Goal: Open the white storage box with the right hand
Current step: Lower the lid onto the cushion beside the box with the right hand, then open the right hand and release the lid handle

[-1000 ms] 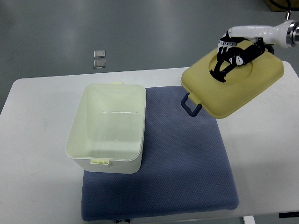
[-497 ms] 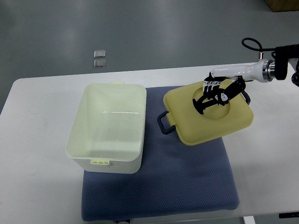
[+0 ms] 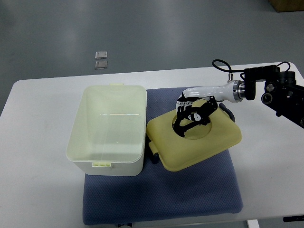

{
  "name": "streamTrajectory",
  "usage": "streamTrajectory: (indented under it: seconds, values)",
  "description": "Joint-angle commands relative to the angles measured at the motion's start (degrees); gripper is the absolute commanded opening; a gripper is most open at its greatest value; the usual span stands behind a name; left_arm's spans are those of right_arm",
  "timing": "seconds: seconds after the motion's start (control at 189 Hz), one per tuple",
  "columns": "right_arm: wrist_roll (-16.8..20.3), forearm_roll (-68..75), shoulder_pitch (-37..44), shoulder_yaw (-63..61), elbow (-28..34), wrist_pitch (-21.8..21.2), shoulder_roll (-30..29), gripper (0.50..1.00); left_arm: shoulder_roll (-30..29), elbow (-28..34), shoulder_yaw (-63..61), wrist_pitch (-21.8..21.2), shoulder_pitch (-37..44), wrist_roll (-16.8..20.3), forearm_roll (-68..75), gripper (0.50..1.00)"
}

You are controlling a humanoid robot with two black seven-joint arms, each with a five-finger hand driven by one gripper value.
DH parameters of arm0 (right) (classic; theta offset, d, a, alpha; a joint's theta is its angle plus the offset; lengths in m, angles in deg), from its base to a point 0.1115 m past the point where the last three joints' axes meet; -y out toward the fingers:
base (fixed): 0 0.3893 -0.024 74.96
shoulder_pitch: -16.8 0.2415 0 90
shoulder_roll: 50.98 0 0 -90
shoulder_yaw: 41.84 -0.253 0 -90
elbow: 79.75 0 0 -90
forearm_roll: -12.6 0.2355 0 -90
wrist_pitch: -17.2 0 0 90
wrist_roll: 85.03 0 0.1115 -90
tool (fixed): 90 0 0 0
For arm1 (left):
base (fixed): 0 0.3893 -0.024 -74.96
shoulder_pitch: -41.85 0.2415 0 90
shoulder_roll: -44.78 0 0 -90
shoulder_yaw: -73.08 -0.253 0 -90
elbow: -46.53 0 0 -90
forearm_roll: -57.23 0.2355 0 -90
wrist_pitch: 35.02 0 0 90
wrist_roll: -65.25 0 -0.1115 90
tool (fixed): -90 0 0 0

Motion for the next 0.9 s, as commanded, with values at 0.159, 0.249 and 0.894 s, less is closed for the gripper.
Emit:
streamTrajectory:
  seconds: [0.159, 0.249, 0.894]
  values:
    - [0.1, 0.1, -1.3, 0.0, -0.2, 0.3, 0.2, 0.95, 0.0, 0.3, 0.0, 0.0, 0.0, -0.1, 0.0, 1.0]
    - [0.1, 0.4, -1.4, -0.1, -0.3, 0.3, 0.6, 0.95, 0.0, 0.1, -0.1, 0.0, 0.0, 0.0, 0.0, 1.0]
    - [0.4, 24.6, 0.5, -5.2, -3.8, -2.2, 7.3, 0.95, 0.0, -0.2, -0.2, 0.0, 0.0, -0.1, 0.1, 1.0]
